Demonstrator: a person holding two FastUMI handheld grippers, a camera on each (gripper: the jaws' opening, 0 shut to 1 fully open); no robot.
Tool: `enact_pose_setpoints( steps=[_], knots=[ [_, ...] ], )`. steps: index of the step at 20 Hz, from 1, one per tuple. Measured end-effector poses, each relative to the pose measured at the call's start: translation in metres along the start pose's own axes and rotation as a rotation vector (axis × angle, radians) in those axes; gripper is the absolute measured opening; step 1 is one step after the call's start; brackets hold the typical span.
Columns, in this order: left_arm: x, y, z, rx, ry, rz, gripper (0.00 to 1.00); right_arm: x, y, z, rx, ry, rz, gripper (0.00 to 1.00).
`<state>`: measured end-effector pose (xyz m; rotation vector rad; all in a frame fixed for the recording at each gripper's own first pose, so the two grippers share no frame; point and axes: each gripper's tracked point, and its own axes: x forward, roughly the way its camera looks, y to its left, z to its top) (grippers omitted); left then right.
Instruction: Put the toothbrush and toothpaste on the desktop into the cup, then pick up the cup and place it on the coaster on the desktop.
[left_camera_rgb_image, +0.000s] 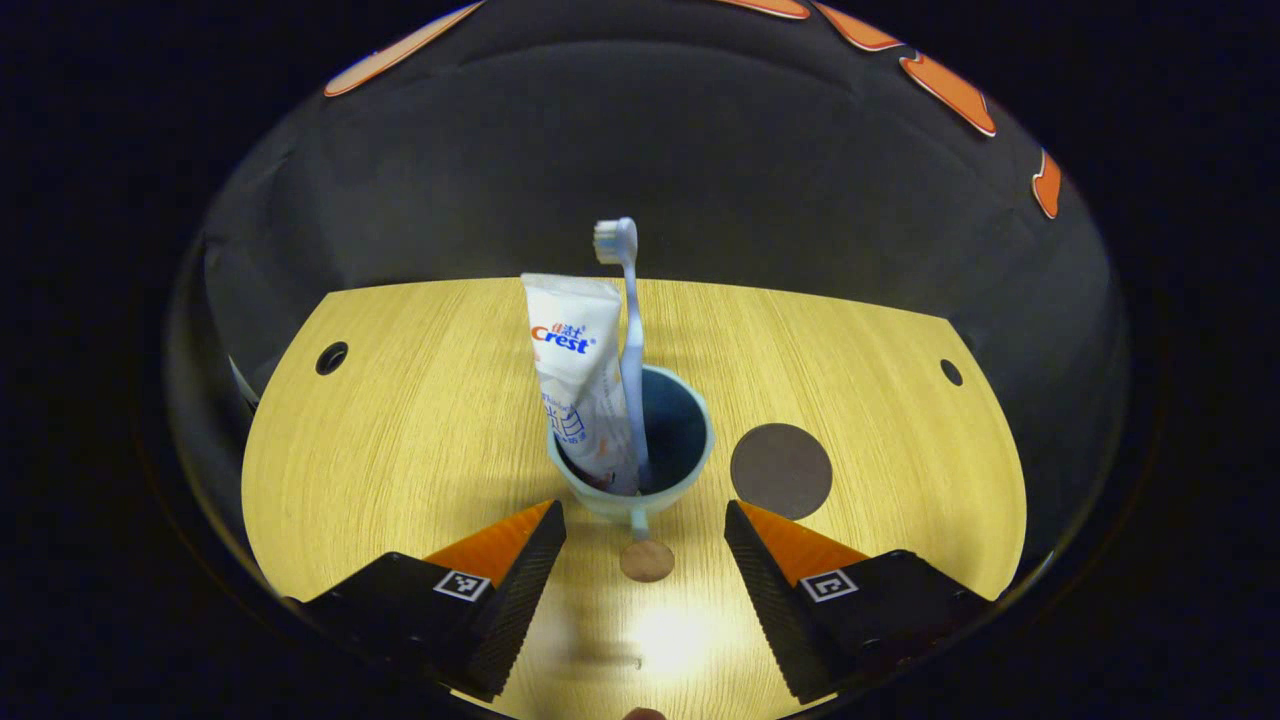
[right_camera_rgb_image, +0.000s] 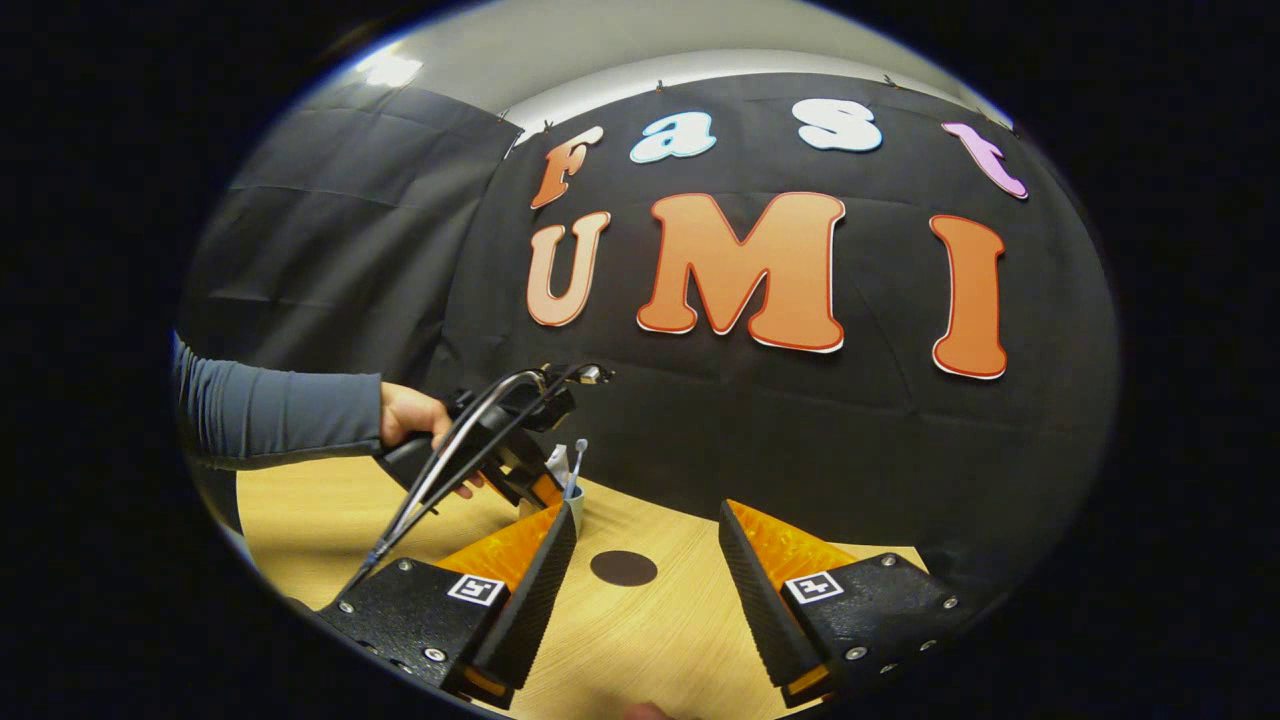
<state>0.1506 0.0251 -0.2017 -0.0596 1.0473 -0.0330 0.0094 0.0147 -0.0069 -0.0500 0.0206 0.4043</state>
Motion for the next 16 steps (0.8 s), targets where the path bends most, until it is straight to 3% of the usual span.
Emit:
enact_pose_setpoints(
  steps=[2,7,10,11,13,16],
  knots=[
    [0.010,0.001,-0.004,0.004,0.022,0.019,0.96,-0.004,0.004,-0.006,-0.013,0.006,0.010,0.88],
    [0.026,0.010,-0.014,0.009,0.071,0.062,0.64,-0.006,0.004,-0.011,-0.031,0.010,0.011,0.88],
    [0.030,0.012,-0.020,-0.006,0.084,0.071,0.55,-0.006,0.003,-0.013,-0.013,0.007,0.013,0.89],
    [0.029,0.013,-0.021,-0.014,0.085,0.082,0.42,-0.006,0.003,-0.014,-0.008,0.008,0.011,0.89],
    [0.030,0.014,-0.016,-0.005,0.086,0.089,0.27,-0.007,-0.001,-0.017,-0.007,0.014,0.001,0.89],
    [0.030,0.012,-0.016,-0.028,0.064,0.089,0.25,-0.008,-0.007,-0.018,0.009,0.015,-0.013,0.89]
  ],
)
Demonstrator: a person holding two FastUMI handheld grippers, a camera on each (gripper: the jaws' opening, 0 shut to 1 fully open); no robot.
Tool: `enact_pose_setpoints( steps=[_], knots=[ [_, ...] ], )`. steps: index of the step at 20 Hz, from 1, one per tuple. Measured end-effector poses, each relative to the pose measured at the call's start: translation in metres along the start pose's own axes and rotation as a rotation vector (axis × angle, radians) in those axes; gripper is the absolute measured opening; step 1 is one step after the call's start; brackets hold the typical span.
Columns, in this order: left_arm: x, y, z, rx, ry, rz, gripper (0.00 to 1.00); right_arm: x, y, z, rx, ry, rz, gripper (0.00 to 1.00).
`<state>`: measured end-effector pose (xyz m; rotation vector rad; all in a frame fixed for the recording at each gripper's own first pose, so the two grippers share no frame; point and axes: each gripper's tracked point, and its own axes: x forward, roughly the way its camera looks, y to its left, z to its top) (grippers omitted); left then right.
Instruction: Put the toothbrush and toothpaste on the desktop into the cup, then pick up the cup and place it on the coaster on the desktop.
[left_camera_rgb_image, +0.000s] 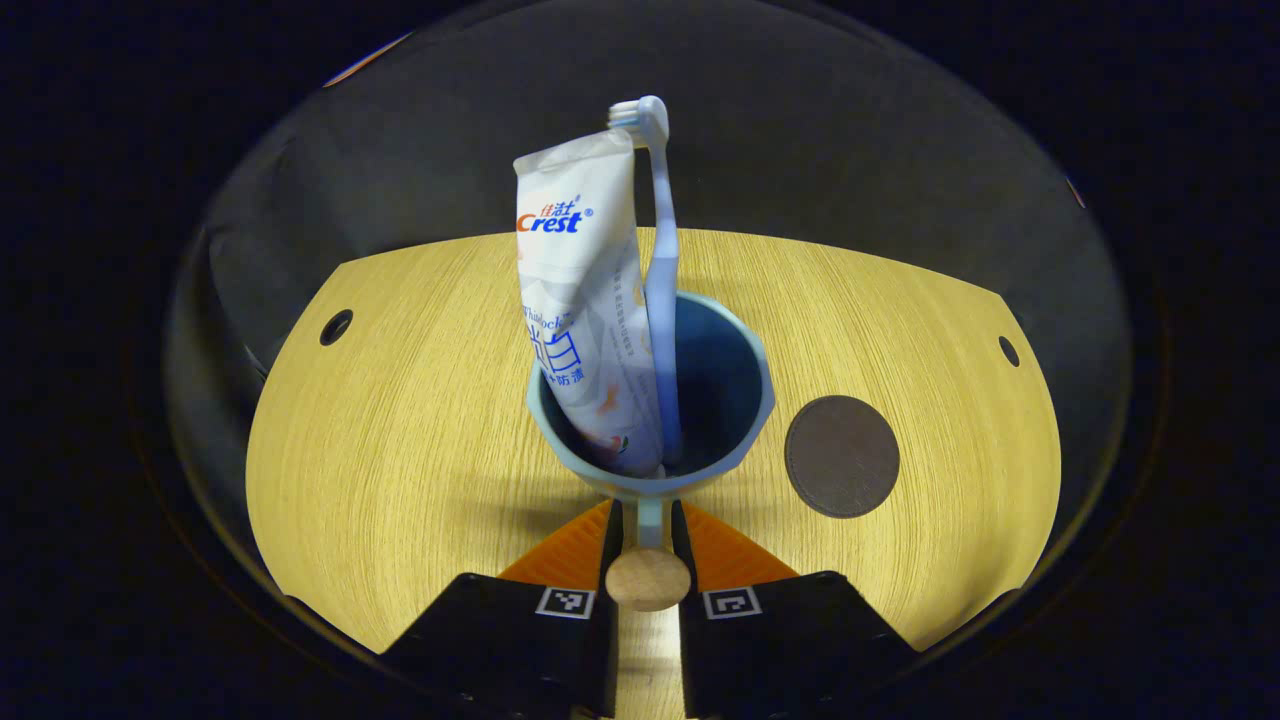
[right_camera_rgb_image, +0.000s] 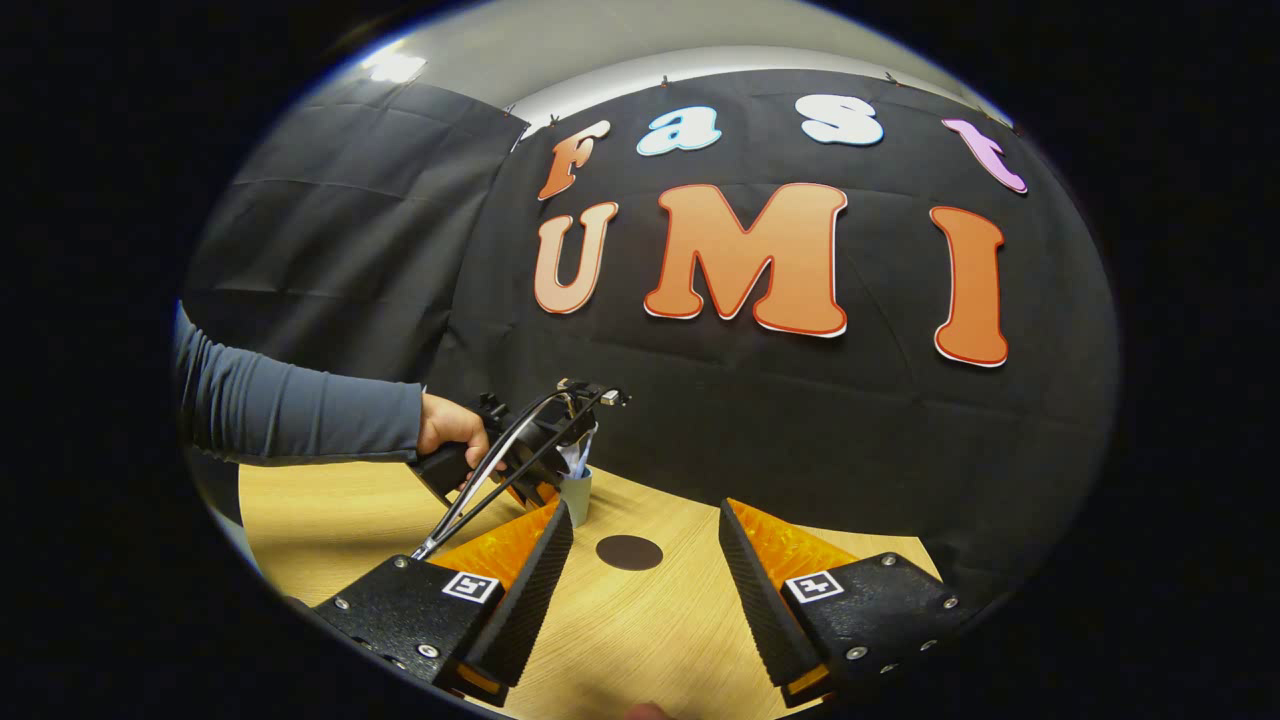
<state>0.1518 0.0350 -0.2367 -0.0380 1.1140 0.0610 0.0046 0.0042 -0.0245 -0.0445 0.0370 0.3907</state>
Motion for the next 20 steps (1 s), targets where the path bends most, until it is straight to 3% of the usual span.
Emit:
enact_pose_setpoints(
  steps=[8,20],
  knots=[
    [0.005,-0.008,0.007,-0.039,-0.074,-0.022,0.20,-0.002,-0.017,0.000,0.049,-0.014,-0.043,0.89],
    [0.010,-0.009,0.011,0.099,-0.120,-0.121,0.20,-0.018,-0.041,-0.003,0.079,-0.025,-0.119,0.88]
  ],
)
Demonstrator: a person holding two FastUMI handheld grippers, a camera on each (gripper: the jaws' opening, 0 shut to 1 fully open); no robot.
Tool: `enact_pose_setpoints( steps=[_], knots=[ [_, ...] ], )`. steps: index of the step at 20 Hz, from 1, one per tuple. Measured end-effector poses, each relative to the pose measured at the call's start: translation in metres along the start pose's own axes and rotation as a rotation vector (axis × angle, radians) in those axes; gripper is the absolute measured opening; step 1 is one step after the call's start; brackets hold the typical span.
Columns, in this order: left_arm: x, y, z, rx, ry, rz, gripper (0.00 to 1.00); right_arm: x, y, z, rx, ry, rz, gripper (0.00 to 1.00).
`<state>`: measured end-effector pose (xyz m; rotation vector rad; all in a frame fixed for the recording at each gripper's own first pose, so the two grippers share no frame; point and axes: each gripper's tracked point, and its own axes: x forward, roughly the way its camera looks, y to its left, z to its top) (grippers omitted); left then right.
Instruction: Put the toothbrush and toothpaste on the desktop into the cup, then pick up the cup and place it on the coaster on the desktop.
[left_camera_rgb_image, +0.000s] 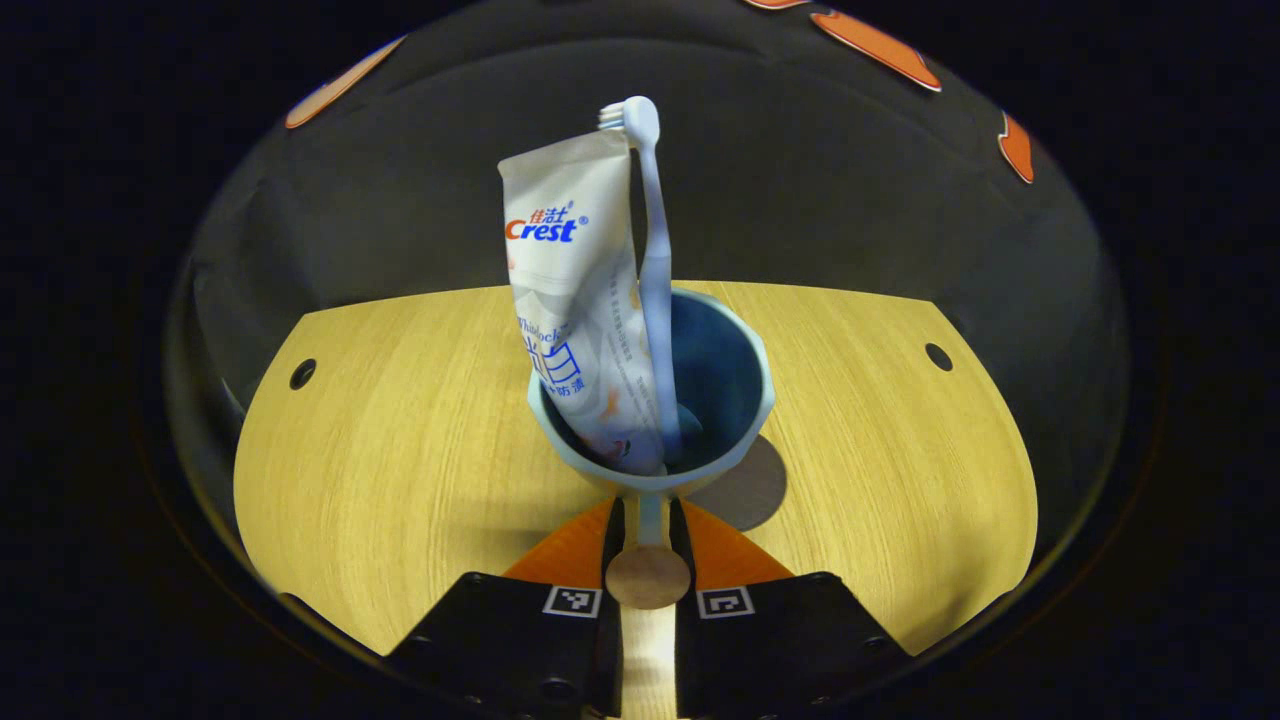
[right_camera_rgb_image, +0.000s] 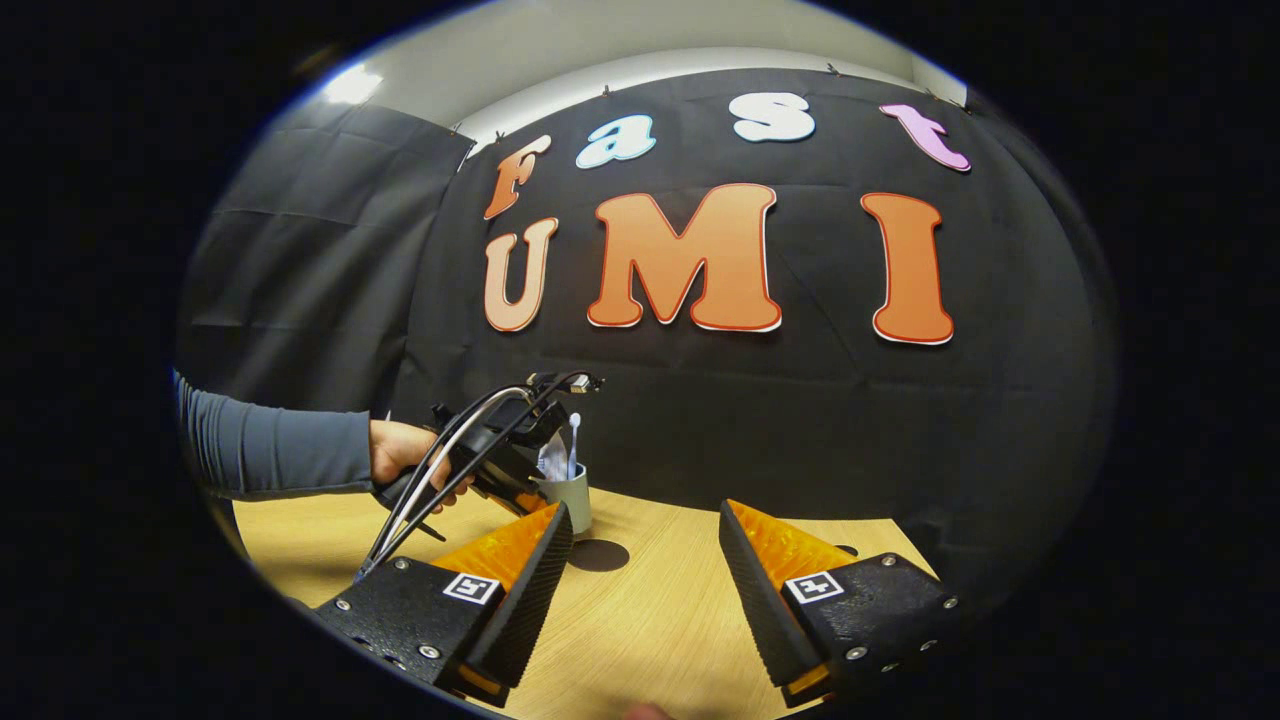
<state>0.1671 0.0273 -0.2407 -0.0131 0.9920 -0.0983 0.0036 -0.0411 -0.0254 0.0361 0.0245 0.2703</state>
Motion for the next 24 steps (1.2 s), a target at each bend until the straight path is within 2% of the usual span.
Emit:
enact_pose_setpoints(
  steps=[8,11,12,13,14,15,17,19,21,24],
  knots=[
    [-0.005,0.002,-0.005,0.039,0.077,-0.019,0.20,-0.011,-0.011,-0.006,0.005,0.013,-0.029,0.88],
    [-0.011,0.000,-0.002,0.060,0.077,-0.028,0.22,-0.011,-0.013,-0.006,0.007,0.017,-0.041,0.88],
    [-0.018,0.002,0.004,0.071,0.040,-0.025,0.25,-0.009,-0.014,-0.005,0.010,0.017,-0.044,0.88],
    [-0.025,0.004,0.011,0.094,0.001,-0.011,0.39,-0.008,-0.014,-0.005,0.014,0.015,-0.050,0.88],
    [-0.031,0.005,0.015,0.112,-0.030,-0.001,0.46,-0.007,-0.015,-0.003,0.019,0.012,-0.063,0.88],
    [-0.037,0.003,0.018,0.122,-0.059,-0.002,0.76,-0.006,-0.016,-0.002,0.024,0.004,-0.077,0.88],
    [-0.046,-0.005,0.028,0.130,-0.116,-0.011,0.95,-0.004,-0.014,0.005,0.031,-0.016,-0.101,0.88],
    [-0.056,-0.002,0.037,0.150,-0.216,0.005,0.99,-0.001,-0.012,0.014,0.044,-0.041,-0.121,0.88],
    [-0.059,-0.003,0.045,0.184,-0.322,0.043,0.98,0.002,-0.010,0.018,0.070,-0.056,-0.144,0.88],
    [-0.058,-0.005,0.053,0.174,-0.451,0.035,0.97,0.004,0.000,0.018,0.085,-0.050,-0.171,0.88]
  ],
)
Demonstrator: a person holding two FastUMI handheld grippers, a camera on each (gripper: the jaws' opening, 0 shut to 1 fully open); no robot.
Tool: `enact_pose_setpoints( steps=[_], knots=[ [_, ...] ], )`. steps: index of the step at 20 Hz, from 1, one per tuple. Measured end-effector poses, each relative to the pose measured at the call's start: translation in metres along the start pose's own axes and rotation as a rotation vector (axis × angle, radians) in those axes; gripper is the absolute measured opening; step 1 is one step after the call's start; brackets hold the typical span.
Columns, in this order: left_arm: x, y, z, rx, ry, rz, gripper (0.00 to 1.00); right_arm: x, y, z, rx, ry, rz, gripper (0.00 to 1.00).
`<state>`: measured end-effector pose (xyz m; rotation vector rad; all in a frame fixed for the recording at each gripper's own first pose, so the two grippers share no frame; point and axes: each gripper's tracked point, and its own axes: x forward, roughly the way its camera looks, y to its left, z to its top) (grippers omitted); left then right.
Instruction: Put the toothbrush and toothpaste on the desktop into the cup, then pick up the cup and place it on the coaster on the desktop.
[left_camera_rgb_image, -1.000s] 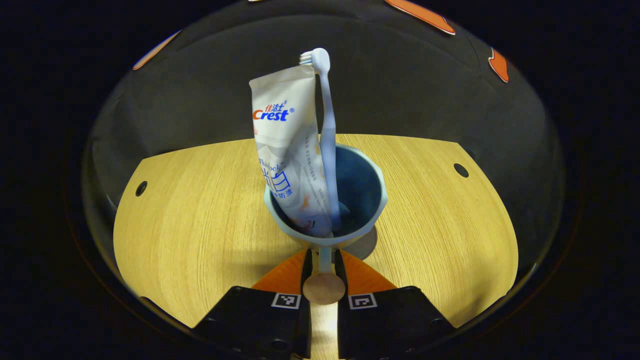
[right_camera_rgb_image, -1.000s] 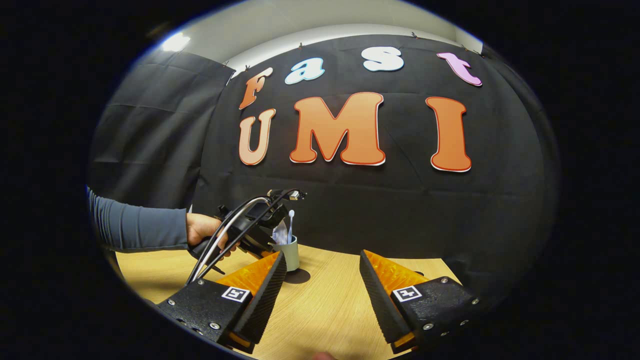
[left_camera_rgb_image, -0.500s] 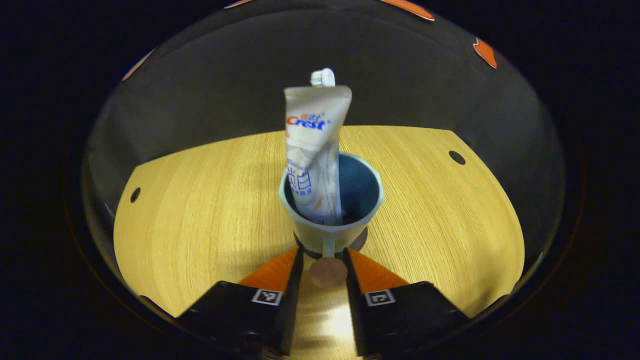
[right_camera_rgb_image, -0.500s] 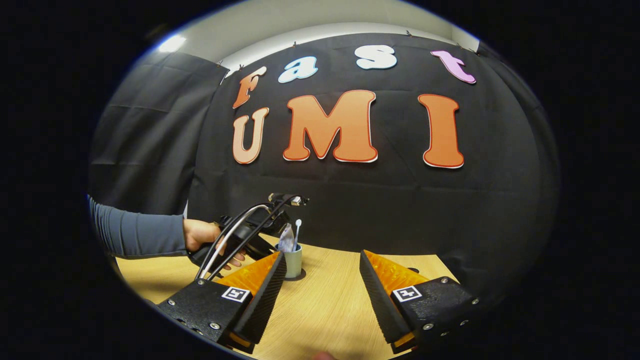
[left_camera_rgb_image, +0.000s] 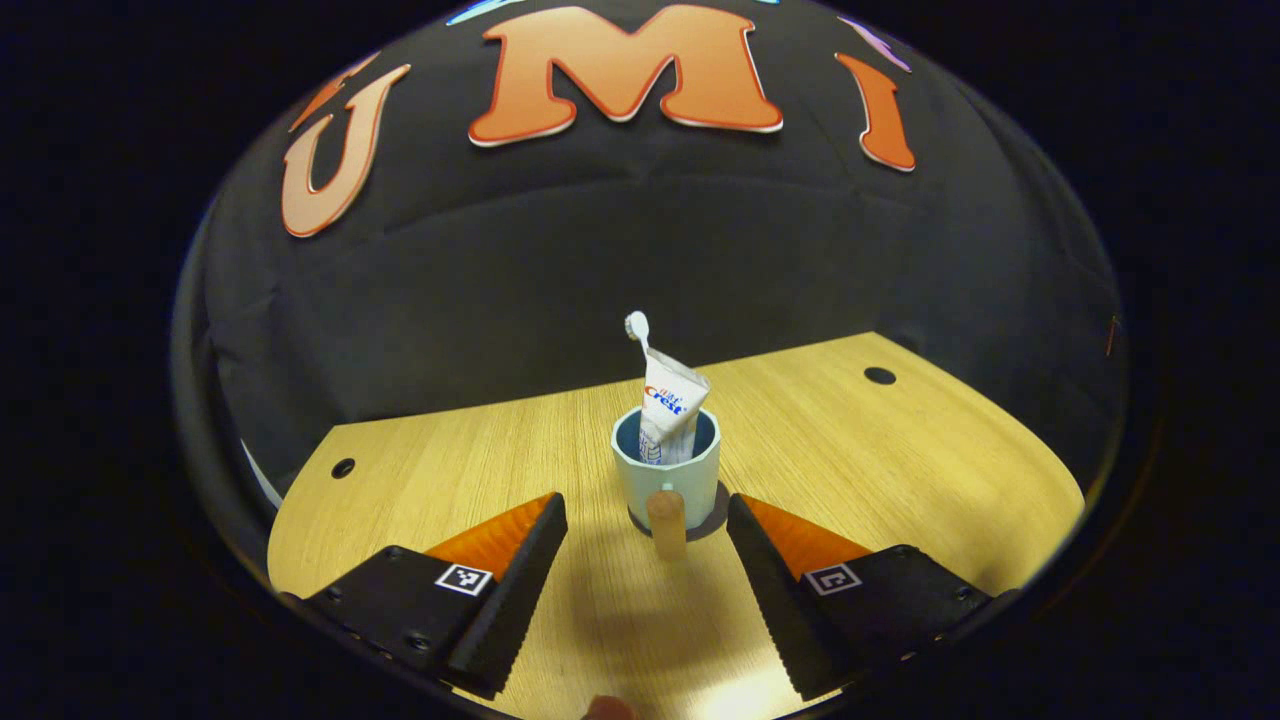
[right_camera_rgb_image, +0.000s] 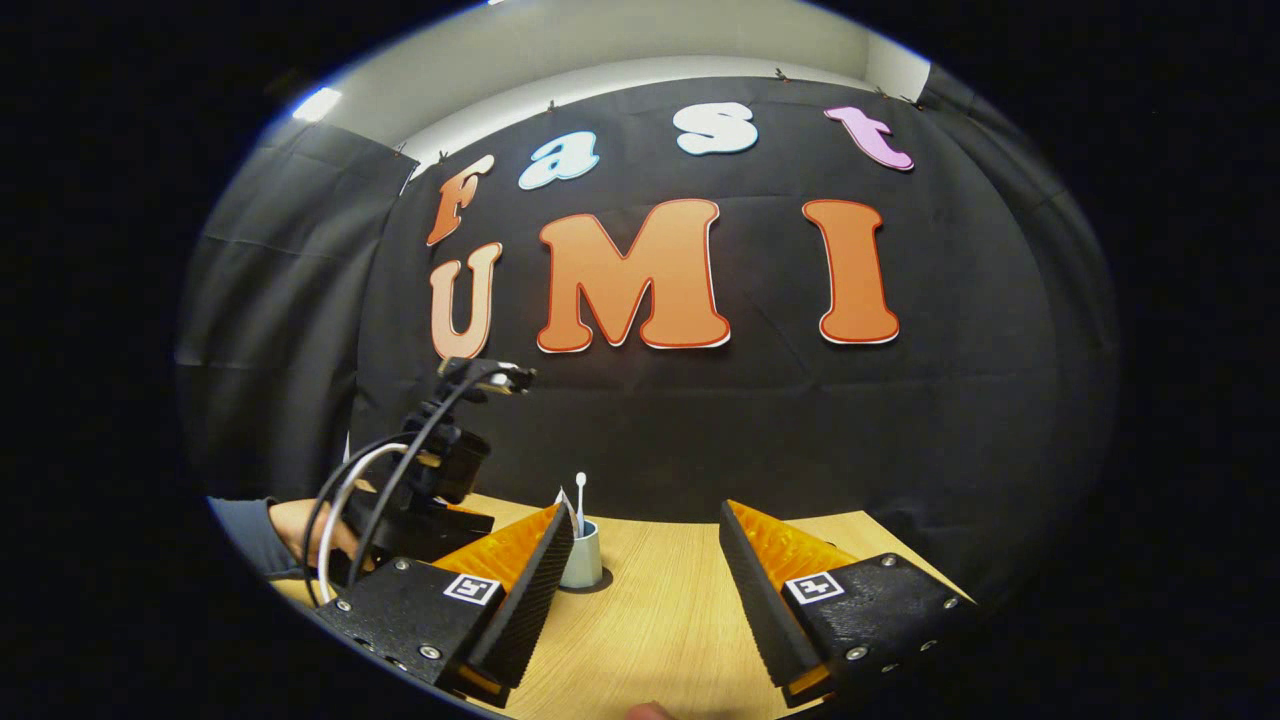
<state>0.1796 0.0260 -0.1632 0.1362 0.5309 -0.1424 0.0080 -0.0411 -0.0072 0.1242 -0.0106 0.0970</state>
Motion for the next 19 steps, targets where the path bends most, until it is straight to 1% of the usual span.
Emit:
enact_pose_setpoints(
  steps=[2,5,6,7,9,10,13,15,17,19],
  knots=[
    [-0.001,0.002,0.009,-0.029,-0.079,0.017,0.97,0.000,0.005,0.001,-0.023,-0.009,-0.018,0.88],
    [-0.005,0.012,0.030,-0.050,-0.209,0.059,0.96,-0.004,0.022,0.001,-0.059,-0.013,-0.004,0.88],
    [-0.007,0.016,0.036,-0.065,-0.251,0.076,0.96,-0.006,0.028,0.002,-0.071,-0.021,0.002,0.90],
    [-0.005,0.014,0.041,-0.083,-0.292,0.071,0.96,-0.006,0.034,0.004,-0.082,-0.033,0.003,0.88],
    [-0.012,0.015,0.039,-0.091,-0.301,0.087,0.98,-0.006,0.047,0.006,-0.091,-0.043,0.016,0.88],
    [-0.017,0.023,0.039,-0.081,-0.312,0.109,0.98,-0.006,0.053,0.006,-0.093,-0.045,0.026,0.88],
    [-0.029,0.033,0.049,-0.099,-0.372,0.145,0.97,-0.004,0.067,0.013,-0.095,-0.065,0.040,0.88],
    [-0.045,0.038,0.047,-0.111,-0.389,0.158,0.96,-0.002,0.070,0.013,-0.095,-0.070,0.043,0.88],
    [-0.066,0.046,0.043,-0.106,-0.401,0.173,0.96,-0.001,0.072,0.013,-0.087,-0.073,0.043,0.88],
    [-0.076,0.053,0.044,-0.099,-0.415,0.188,0.96,0.000,0.071,0.011,-0.075,-0.069,0.040,0.88]
  ],
)
